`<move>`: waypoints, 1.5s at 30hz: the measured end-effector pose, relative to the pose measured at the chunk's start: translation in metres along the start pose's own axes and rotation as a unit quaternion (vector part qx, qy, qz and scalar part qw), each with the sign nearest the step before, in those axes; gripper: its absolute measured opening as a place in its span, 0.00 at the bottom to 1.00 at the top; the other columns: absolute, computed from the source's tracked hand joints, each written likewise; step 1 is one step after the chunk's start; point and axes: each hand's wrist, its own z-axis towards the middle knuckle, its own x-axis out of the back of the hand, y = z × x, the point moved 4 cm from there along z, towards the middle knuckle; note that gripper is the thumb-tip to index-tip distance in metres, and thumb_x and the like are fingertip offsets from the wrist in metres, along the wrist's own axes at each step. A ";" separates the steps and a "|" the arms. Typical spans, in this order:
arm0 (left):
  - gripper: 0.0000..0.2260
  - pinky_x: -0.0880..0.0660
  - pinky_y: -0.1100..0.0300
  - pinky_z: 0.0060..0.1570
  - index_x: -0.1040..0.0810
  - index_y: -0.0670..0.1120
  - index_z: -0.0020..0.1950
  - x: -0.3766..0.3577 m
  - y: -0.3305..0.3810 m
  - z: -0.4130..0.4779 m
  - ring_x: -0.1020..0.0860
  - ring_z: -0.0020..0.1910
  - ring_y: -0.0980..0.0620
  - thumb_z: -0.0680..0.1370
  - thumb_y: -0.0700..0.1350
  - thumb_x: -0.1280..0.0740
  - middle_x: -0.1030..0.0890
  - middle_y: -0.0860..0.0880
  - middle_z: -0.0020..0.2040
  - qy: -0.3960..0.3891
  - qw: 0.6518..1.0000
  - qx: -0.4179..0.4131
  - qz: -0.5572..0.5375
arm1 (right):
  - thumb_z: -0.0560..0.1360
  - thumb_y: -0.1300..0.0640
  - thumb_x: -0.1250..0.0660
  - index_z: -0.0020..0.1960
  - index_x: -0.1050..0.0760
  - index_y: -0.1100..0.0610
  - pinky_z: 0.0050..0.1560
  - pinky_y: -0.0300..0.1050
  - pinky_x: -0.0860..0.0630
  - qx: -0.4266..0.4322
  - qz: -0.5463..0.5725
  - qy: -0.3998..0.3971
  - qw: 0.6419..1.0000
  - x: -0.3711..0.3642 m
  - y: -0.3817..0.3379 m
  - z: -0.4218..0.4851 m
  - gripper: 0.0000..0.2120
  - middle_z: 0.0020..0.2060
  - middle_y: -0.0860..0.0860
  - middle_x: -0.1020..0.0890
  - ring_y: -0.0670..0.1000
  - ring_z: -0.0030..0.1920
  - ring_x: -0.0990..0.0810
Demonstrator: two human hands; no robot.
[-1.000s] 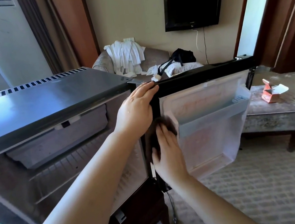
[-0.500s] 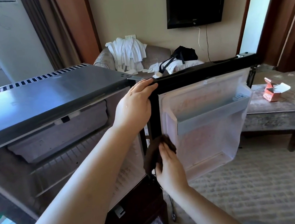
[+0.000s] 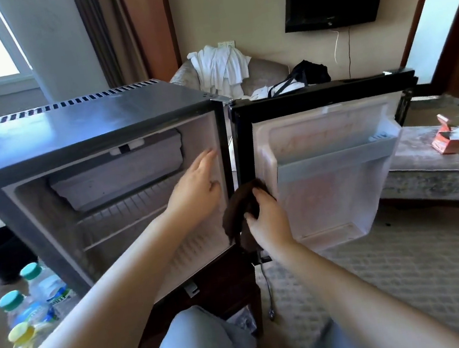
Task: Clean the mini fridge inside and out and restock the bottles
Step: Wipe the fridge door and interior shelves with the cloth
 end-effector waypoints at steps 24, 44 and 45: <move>0.16 0.31 0.71 0.56 0.26 0.52 0.66 -0.122 -0.058 -0.052 0.25 0.58 0.62 0.80 0.40 0.40 0.22 0.56 0.58 0.020 0.971 0.118 -0.206 | 0.74 0.63 0.33 0.77 0.50 0.61 0.74 0.46 0.44 0.077 -0.025 0.050 0.995 -0.079 0.051 -0.029 0.38 0.76 0.57 0.41 0.55 0.75 0.44; 0.13 0.26 0.67 0.55 0.25 0.53 0.63 -0.206 -0.102 -0.058 0.24 0.53 0.66 0.81 0.41 0.40 0.21 0.61 0.52 0.073 0.922 0.194 -0.328 | 0.73 0.62 0.33 0.74 0.45 0.64 0.73 0.49 0.41 0.114 -0.076 0.101 0.985 -0.120 0.106 -0.047 0.34 0.72 0.58 0.39 0.59 0.70 0.40; 0.14 0.27 0.67 0.54 0.26 0.54 0.63 -0.209 -0.105 -0.059 0.25 0.53 0.66 0.81 0.41 0.40 0.21 0.60 0.53 0.061 0.920 0.210 -0.325 | 0.74 0.62 0.34 0.74 0.44 0.65 0.73 0.43 0.45 0.106 -0.067 0.084 0.989 -0.128 0.117 -0.052 0.33 0.72 0.60 0.38 0.59 0.70 0.40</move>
